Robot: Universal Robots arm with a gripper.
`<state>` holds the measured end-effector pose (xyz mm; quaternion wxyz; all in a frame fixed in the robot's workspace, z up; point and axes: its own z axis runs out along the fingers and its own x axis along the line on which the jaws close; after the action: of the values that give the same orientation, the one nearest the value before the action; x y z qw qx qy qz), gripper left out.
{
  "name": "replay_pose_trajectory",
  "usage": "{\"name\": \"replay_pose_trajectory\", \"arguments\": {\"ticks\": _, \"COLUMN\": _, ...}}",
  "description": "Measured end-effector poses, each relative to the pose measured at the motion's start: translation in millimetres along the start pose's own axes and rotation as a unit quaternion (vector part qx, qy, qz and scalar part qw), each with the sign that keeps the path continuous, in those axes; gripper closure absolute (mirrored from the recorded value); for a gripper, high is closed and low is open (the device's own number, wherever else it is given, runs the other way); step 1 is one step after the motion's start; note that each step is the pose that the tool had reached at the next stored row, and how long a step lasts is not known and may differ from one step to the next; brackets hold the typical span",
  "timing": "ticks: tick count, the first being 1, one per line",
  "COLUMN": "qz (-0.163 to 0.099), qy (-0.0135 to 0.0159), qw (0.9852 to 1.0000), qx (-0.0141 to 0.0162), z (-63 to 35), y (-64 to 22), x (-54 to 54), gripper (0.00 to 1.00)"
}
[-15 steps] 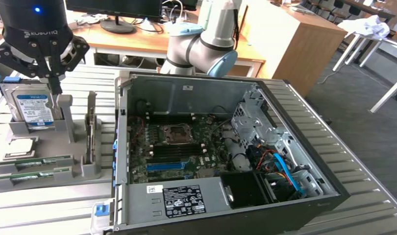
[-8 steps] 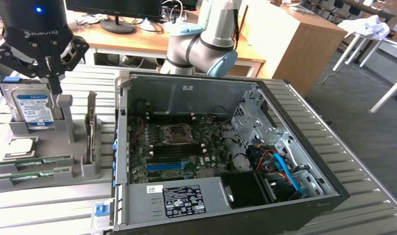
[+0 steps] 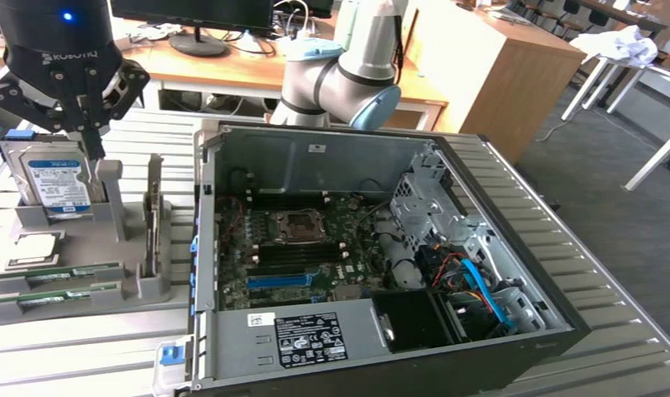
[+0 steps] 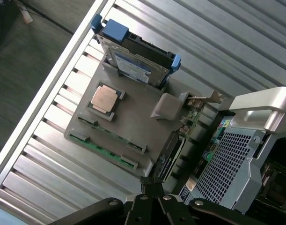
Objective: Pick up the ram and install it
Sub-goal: 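Pick up the ram and move it above insertion slot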
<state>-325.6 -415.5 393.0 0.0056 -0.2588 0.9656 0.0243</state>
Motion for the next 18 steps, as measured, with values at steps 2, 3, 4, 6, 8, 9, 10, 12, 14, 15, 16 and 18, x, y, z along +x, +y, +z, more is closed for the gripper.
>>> {"name": "replay_pose_trajectory", "arguments": {"ticks": 2, "qz": -0.005, "qy": 0.0002, "qw": 1.0, "qx": -0.0001, "z": 0.0, "y": 0.0, "x": 0.0, "gripper": 0.9}}
{"name": "replay_pose_trajectory", "arguments": {"ticks": 3, "qz": -0.007, "qy": 0.0003, "qw": 1.0, "qx": -0.0001, "z": 0.0, "y": 0.0, "x": 0.0, "gripper": 0.9}}
{"name": "replay_pose_trajectory", "arguments": {"ticks": 4, "qz": -0.01, "qy": 0.0004, "qw": 1.0, "qx": -0.0002, "z": 0.0, "y": 0.0, "x": 0.0, "gripper": 0.9}}
{"name": "replay_pose_trajectory", "arguments": {"ticks": 6, "qz": -0.014, "qy": 0.0006, "qw": 0.9999, "qx": -0.0003, "z": 0.0, "y": 0.0, "x": 0.0, "gripper": 0.9}}
{"name": "replay_pose_trajectory", "arguments": {"ticks": 8, "qz": -0.019, "qy": 0.0008, "qw": 0.9998, "qx": -0.0004, "z": 0.0, "y": 0.0, "x": 0.0, "gripper": 0.9}}
{"name": "replay_pose_trajectory", "arguments": {"ticks": 9, "qz": -0.022, "qy": 0.001, "qw": 0.9998, "qx": -0.0005, "z": 0.0, "y": 0.0, "x": 0.0, "gripper": 0.9}}
{"name": "replay_pose_trajectory", "arguments": {"ticks": 10, "qz": -0.024, "qy": 0.0011, "qw": 0.9997, "qx": -0.0006, "z": 0.0, "y": 0.0, "x": 0.0, "gripper": 0.9}}
{"name": "replay_pose_trajectory", "arguments": {"ticks": 12, "qz": -0.028, "qy": 0.0012, "qw": 0.9996, "qx": -0.0006, "z": 0.0, "y": 0.0, "x": 0.0, "gripper": 0.9}}
{"name": "replay_pose_trajectory", "arguments": {"ticks": 14, "qz": -0.033, "qy": 0.0014, "qw": 0.9994, "qx": -0.0008, "z": 0.0, "y": 0.0, "x": 0.0, "gripper": 0.9}}
{"name": "replay_pose_trajectory", "arguments": {"ticks": 15, "qz": -0.036, "qy": 0.0016, "qw": 0.9994, "qx": -0.0008, "z": 0.0, "y": 0.0, "x": 0.0, "gripper": 0.9}}
{"name": "replay_pose_trajectory", "arguments": {"ticks": 16, "qz": -0.039, "qy": 0.0017, "qw": 0.9992, "qx": -0.0009, "z": 0.0, "y": 0.0, "x": 0.0, "gripper": 0.9}}
{"name": "replay_pose_trajectory", "arguments": {"ticks": 18, "qz": -0.045, "qy": 0.002, "qw": 0.999, "qx": -0.001, "z": 0.0, "y": 0.0, "x": 0.0, "gripper": 0.9}}
